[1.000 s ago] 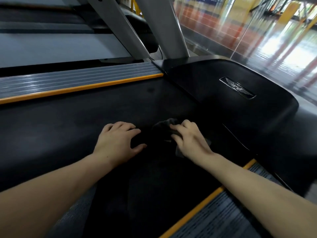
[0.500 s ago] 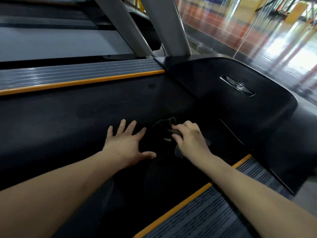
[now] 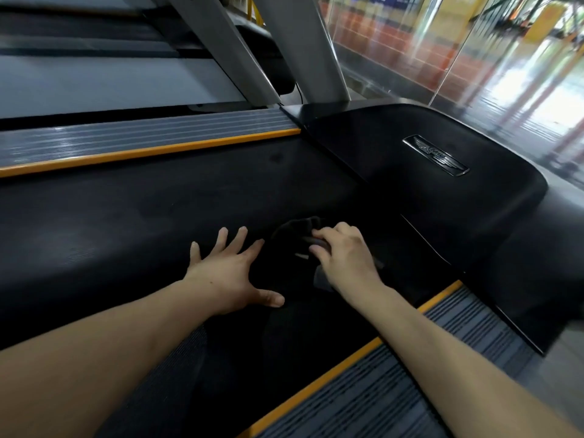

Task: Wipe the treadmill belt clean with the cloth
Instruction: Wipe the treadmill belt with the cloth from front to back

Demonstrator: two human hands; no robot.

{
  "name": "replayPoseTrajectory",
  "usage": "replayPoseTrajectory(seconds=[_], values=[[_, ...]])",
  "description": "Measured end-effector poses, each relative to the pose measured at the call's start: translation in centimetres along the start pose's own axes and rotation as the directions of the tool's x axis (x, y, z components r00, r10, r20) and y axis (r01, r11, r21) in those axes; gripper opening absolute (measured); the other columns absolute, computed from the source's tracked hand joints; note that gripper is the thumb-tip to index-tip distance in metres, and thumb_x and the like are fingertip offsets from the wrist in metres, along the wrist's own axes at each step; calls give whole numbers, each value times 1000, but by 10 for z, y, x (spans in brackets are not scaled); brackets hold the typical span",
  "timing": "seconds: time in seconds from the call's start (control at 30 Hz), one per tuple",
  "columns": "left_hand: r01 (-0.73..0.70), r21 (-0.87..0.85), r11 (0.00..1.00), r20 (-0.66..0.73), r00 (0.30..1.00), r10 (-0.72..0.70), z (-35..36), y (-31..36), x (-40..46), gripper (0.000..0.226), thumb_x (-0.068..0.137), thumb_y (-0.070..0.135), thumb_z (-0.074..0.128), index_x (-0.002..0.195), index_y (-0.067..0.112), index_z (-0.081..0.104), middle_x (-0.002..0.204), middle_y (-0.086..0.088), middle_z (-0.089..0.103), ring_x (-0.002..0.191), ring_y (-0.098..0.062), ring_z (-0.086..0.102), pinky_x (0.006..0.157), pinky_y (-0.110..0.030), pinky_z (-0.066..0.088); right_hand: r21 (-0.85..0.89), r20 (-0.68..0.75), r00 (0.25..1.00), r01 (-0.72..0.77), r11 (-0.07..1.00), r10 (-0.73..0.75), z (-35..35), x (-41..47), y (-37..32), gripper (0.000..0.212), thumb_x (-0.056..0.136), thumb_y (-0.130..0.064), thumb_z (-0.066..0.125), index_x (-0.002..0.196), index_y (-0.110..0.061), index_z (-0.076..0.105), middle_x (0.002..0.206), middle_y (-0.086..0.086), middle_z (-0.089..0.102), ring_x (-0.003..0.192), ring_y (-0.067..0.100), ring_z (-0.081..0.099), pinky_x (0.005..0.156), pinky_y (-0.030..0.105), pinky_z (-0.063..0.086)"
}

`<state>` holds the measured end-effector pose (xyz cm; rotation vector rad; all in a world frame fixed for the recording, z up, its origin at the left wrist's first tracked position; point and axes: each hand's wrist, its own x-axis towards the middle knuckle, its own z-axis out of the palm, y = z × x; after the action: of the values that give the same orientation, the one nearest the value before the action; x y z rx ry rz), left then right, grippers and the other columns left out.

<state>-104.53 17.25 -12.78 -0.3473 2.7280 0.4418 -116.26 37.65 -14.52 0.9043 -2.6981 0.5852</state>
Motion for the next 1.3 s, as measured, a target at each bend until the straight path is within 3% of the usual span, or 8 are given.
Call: replayPoseTrajectory(seconds=[0.07, 0.23, 0.53, 0.77, 0.87, 1.03, 1.17, 1.3], values=[[2, 9, 1000, -1, 1000, -2, 0, 1, 1, 126, 59, 97, 53, 158, 44, -5, 167, 9, -22, 152, -25, -26, 120, -67, -7, -111, -36, 999, -8, 994, 4, -5, 17, 30, 30, 89, -33, 60, 112, -15, 70, 99, 11, 59, 93, 31, 55, 80, 41, 50], [10, 24, 1000, 10, 1000, -10, -2, 1, 3, 125, 59, 96, 54, 158, 45, -4, 167, 9, -21, 153, -25, -24, 120, -67, -6, -203, -171, 921, -381, 902, 351, -27, 45, 95, 33, 92, -26, 61, 121, -10, 65, 113, 20, 57, 103, 41, 50, 87, 45, 47], [2, 66, 998, 16, 1000, -3, -2, 3, -3, 122, 64, 96, 48, 158, 43, -9, 166, 7, -26, 151, -26, -28, 119, -68, -6, -60, 6, 1000, -23, 998, 24, -10, -10, 13, 29, 92, -28, 64, 119, -17, 68, 103, 7, 57, 98, 26, 51, 82, 36, 47], [28, 207, 978, -140, 990, 1, 0, 19, -18, 101, 75, 90, 48, 157, 44, 11, 167, 0, 6, 151, -32, 6, 114, -70, 21, -185, -181, 907, -412, 892, 381, -28, 21, 82, 30, 95, -25, 57, 120, -11, 67, 112, 15, 58, 101, 36, 47, 86, 44, 46], [8, 105, 994, -77, 997, 0, 2, 16, -24, 101, 75, 88, 51, 158, 46, 10, 169, 2, 2, 154, -30, 2, 118, -69, 16, -134, -96, 936, -350, 927, 339, -20, 7, 40, 31, 92, -28, 58, 119, -17, 68, 112, 13, 59, 103, 36, 49, 88, 41, 44], [-4, 57, 998, 15, 1000, 3, 3, 10, -27, 126, 59, 94, 58, 158, 44, -1, 169, 5, -13, 155, -26, -12, 120, -68, 3, -100, -8, 1000, -20, 995, 19, -14, -30, 1, 33, 94, -22, 60, 126, -19, 63, 107, 3, 55, 99, 27, 48, 86, 43, 49], [2, 70, 998, -2, 1000, -1, 7, 13, -26, 125, 60, 94, 57, 158, 45, -3, 169, 4, -13, 155, -27, -12, 120, -69, 3, -327, -35, 973, -227, 918, 228, -45, 5, 60, 30, 94, -27, 57, 124, -26, 63, 113, 4, 60, 104, 32, 51, 80, 40, 48], [8, 67, 998, 10, 1000, -8, 6, 14, -24, 125, 60, 94, 57, 158, 46, -3, 169, 4, -12, 155, -28, -11, 120, -69, 3, -270, -111, 910, -414, 869, 399, -45, 6, 65, 27, 93, -22, 56, 119, -22, 64, 107, 6, 59, 101, 30, 50, 74, 37, 42]])
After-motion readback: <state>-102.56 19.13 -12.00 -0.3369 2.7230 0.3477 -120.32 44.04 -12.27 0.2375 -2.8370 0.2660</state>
